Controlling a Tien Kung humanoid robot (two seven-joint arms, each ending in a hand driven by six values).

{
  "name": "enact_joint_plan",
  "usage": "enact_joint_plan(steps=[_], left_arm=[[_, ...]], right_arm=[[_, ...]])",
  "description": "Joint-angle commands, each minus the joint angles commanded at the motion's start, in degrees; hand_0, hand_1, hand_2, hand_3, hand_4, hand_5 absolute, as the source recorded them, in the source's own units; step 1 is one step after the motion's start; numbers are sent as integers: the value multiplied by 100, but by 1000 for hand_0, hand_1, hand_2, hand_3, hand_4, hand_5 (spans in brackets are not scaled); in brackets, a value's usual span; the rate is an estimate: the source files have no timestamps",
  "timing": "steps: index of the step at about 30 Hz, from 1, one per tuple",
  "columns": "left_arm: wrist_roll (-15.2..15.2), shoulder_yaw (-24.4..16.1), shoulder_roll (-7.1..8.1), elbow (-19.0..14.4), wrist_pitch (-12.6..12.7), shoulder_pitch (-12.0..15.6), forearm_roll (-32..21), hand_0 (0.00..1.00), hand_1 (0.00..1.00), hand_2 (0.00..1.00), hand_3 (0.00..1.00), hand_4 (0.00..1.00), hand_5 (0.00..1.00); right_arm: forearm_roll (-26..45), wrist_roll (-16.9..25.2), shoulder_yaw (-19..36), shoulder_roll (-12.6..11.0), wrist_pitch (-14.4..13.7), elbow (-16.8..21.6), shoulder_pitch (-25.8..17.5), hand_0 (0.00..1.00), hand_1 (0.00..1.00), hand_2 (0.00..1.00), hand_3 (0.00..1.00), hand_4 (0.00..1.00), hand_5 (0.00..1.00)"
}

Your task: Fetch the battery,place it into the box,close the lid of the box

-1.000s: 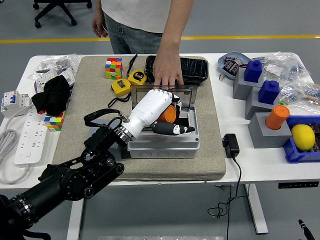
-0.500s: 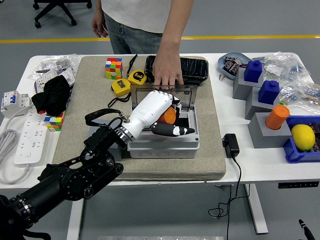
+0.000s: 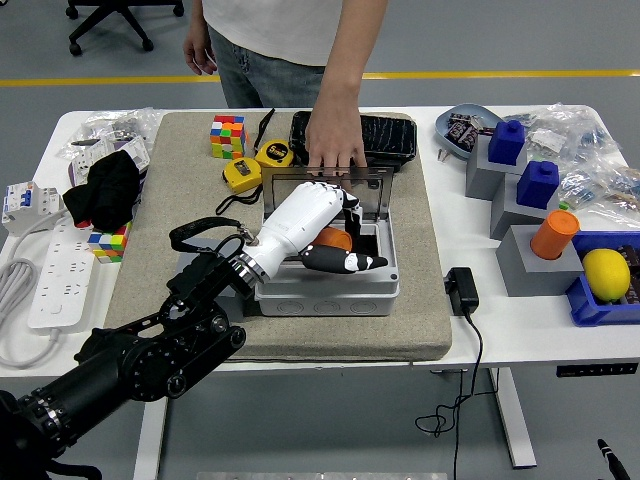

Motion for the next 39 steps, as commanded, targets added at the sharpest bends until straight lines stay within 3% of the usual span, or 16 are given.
enact_joint_plan(steps=[1, 2, 12, 13, 23, 39], left_arm=[[3, 0, 0, -4, -6, 2, 5, 629, 513, 378, 389, 998, 677], [4, 2, 0, -8, -14, 4, 6, 696, 544, 418, 431, 998, 686], [60, 18, 0, -98, 9, 26, 70, 716, 561, 435, 449, 998, 696], [75, 18, 0, -107, 8, 24, 87, 757, 618, 506, 485, 998, 707], [103, 38, 16, -307, 33, 37, 147, 767, 655, 553, 512, 998, 719], [-248, 102, 225, -1476, 484, 72, 43, 756, 635, 533, 522, 998, 766]], right_arm=[[0, -1, -1, 0, 0, 0, -2, 957, 848, 792, 805, 998, 998], [-2, -2, 1, 1, 0, 0, -3, 957, 847, 791, 805, 998, 998], [-23, -5, 15, 0, -1, 0, -23, 957, 846, 792, 804, 998, 998], [-29, -7, 18, -1, 1, 0, -24, 956, 847, 791, 805, 998, 998], [-10, -7, 28, 3, -5, 0, -16, 957, 846, 791, 804, 998, 998], [15, 3, 45, 9, -9, 0, -1, 958, 846, 791, 805, 998, 998]])
